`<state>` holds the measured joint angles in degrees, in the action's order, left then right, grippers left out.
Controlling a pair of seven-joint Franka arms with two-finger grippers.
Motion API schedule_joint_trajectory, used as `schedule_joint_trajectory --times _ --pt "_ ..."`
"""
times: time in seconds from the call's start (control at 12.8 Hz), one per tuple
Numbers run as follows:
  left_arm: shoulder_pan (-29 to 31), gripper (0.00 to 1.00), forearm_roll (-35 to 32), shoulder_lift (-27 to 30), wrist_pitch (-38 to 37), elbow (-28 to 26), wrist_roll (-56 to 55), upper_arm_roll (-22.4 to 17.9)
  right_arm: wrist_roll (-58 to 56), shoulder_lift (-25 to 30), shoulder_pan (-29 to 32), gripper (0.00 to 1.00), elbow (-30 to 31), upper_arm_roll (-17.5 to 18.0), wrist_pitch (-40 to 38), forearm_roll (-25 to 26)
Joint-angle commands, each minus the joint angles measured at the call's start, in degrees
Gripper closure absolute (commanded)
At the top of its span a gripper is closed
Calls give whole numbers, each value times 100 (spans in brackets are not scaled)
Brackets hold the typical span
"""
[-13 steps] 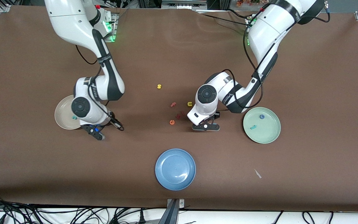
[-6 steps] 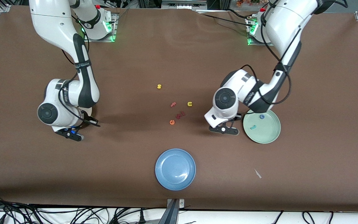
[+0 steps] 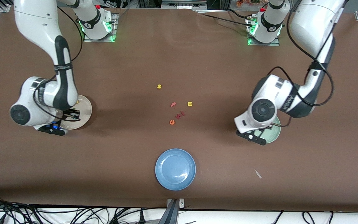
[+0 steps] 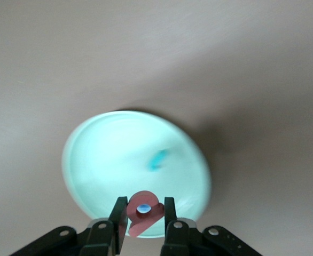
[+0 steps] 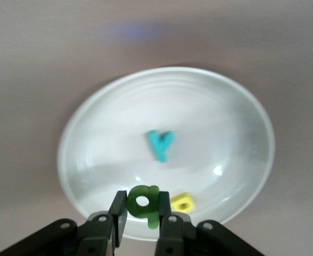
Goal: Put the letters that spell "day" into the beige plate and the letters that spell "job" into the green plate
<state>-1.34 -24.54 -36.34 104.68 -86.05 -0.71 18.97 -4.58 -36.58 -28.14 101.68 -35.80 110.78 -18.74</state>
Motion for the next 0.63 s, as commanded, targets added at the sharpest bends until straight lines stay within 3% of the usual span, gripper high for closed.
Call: schedule_joint_trajectory --times 0.0,0.16,0.55 --pt "432 91 -165 -57 245 -140 1061 45 -333 -33 292 0 -35 125 -82 -243" --pt "704 90 -165 -329 613 -167 1354 45 -368 -34 248 0 -140 134 -82 -323" --pt "995 89 -174 -409 1659 -921 1355 36 -360 -16 222 0 -508 362 -353 -428"
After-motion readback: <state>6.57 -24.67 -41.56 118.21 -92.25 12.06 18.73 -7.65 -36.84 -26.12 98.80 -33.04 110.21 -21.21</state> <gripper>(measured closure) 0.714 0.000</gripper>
